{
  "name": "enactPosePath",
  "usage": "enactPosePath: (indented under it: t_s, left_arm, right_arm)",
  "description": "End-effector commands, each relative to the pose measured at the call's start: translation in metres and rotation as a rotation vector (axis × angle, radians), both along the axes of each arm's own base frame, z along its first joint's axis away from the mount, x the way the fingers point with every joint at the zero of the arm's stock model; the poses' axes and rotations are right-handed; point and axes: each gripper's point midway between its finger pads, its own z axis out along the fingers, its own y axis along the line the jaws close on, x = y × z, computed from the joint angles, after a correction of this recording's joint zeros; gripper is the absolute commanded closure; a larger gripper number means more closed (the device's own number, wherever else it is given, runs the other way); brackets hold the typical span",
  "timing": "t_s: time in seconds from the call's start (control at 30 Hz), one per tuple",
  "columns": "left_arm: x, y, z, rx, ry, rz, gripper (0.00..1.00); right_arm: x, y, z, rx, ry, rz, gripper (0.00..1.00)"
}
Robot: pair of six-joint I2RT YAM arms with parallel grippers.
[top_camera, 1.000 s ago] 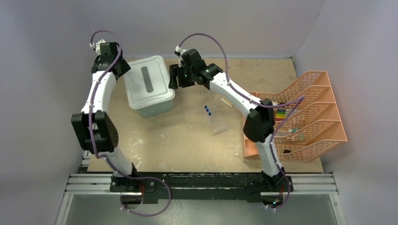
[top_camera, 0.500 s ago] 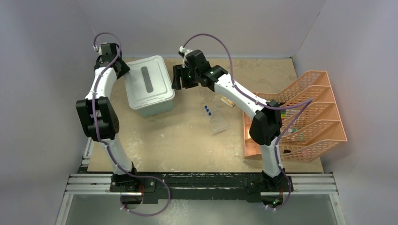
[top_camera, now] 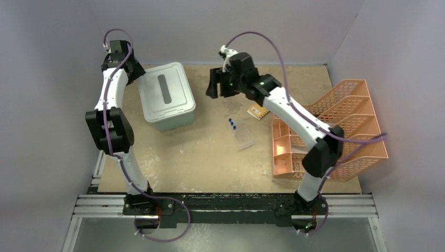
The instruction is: Organize the chemistry lab equipment
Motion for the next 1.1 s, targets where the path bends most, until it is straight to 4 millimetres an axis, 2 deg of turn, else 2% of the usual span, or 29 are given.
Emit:
enactPosePath:
  t_s: [0.0, 0.07, 0.1, 0.3, 0.47, 0.6, 0.67, 0.77, 0.87, 0.97, 1.07]
  left_arm:
    - [-0.013, -0.001, 0.083, 0.055, -0.118, -0.045, 0.45]
    - [-0.028, -0.003, 0.104, 0.063, -0.156, -0.037, 0.39]
    - [-0.038, -0.005, 0.114, 0.063, -0.173, -0.039, 0.37]
    - [-0.107, -0.026, 0.148, 0.037, -0.242, -0.051, 0.29]
    - [-0.173, -0.054, 0.201, 0.037, -0.471, -0.103, 0.26]
    - [-0.224, -0.057, 0.229, 0.061, -0.567, -0.066, 0.24]
    - [-0.248, -0.058, 0.237, 0.067, -0.601, -0.046, 0.23]
    - [-0.281, -0.060, 0.238, 0.067, -0.599, -0.031, 0.22]
    - [-0.303, -0.069, 0.230, 0.007, -0.574, -0.033, 0.21]
    - [-0.319, -0.080, 0.219, -0.047, -0.534, -0.054, 0.20]
    - [-0.335, -0.082, 0.227, -0.040, -0.547, -0.063, 0.19]
  right_arm:
    - [-0.008, -0.060, 0.053, 0.034, -0.126, -0.085, 0.28]
    - [-0.014, -0.087, 0.051, -0.003, -0.149, -0.131, 0.24]
    - [-0.017, -0.102, 0.041, -0.041, -0.150, -0.162, 0.22]
    - [-0.040, -0.168, 0.031, -0.172, -0.190, -0.343, 0.18]
    - [-0.066, -0.211, 0.053, -0.187, -0.276, -0.460, 0.16]
    - [-0.087, -0.246, 0.084, -0.154, -0.375, -0.568, 0.16]
    - [-0.094, -0.266, 0.102, -0.164, -0.443, -0.631, 0.16]
    - [-0.109, -0.280, 0.112, -0.163, -0.449, -0.661, 0.13]
    - [-0.120, -0.292, 0.117, -0.162, -0.433, -0.698, 0.01]
    - [-0.130, -0.302, 0.120, -0.156, -0.424, -0.730, 0.01]
    - [-0.139, -0.310, 0.121, -0.129, -0.444, -0.754, 0.01]
